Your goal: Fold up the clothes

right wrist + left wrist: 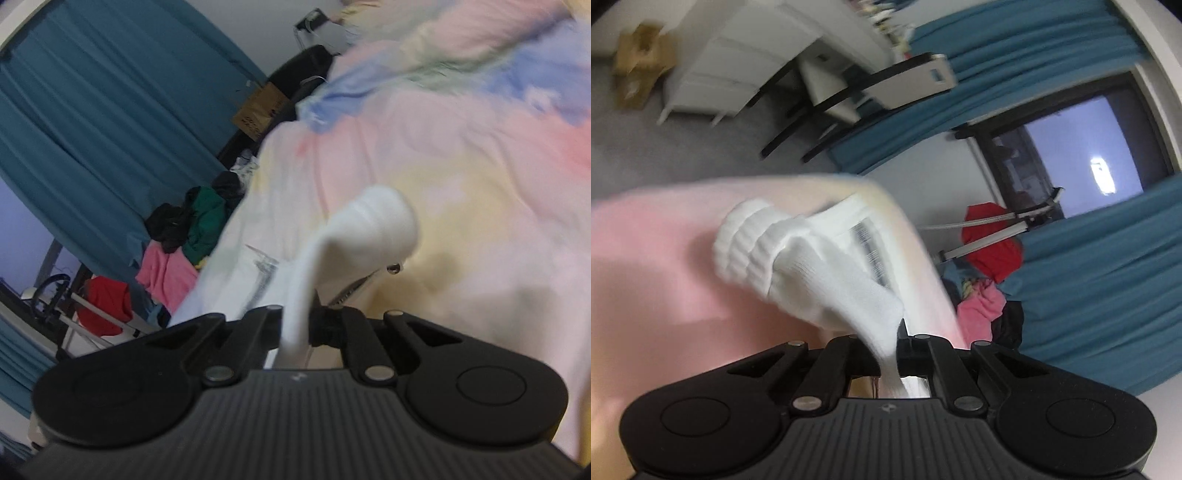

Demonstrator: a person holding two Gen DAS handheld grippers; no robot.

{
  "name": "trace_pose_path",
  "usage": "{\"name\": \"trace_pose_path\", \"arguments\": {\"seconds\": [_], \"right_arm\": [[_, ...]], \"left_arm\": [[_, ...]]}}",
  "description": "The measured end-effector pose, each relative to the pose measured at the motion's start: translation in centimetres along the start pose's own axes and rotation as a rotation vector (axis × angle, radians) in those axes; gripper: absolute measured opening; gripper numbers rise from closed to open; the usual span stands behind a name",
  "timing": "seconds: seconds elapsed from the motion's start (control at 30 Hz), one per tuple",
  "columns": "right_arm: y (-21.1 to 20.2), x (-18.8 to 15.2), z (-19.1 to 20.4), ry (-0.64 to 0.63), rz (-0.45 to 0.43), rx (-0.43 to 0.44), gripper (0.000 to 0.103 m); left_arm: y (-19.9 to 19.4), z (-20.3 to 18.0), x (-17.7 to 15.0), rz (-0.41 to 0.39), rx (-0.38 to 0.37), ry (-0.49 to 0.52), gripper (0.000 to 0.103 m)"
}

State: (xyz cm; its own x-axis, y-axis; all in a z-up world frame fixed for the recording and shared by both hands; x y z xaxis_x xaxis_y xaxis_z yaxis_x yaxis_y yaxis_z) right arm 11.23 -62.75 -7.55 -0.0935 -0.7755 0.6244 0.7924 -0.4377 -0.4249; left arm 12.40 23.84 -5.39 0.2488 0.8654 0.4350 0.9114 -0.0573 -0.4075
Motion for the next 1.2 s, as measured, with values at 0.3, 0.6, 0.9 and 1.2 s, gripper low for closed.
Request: {"name": "trace_pose_path", "arguments": {"seconds": [0.3,0.6,0.9,1.2], "right_arm": [[16.3,0.0,8.0,-0.097,0.002,-0.118,0.006],[29.9,-6.0,11.2,-0.283,0.049,-0.172,0.007],[27.0,-6.8,8.3,-0.112,0.090,-0.066,0.046],[12.9,-8.8,4.8,0.011,0.052,0.035,0.066]], "left_arm": [[17.7,-10.7,1.7,-0.025,0.071,0.168,0.005],[33.4,-8.2,-0.8,0.055,0.243,0.264,0.006],[32.7,-6.6,-0.9,0.155,0.145,0.213,0.044],[18.5,-2.0,-1.7,0.174,0.046,0.217,0.091]]}}
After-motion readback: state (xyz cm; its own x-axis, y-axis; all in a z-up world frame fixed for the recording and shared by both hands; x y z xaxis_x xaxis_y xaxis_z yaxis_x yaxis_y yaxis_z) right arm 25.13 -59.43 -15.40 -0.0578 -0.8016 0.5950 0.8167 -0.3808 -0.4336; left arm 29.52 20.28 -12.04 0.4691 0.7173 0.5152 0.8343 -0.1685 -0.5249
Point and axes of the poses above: each gripper's, at about its wrist camera, not at the fingertips, and y roughly the way its jaws point, z to its left, x to its top, the point moved 6 cm from there along y, roughly the way its jaws point, and after that the axes turned 7 degrees about -z, right-handed, at the moved point
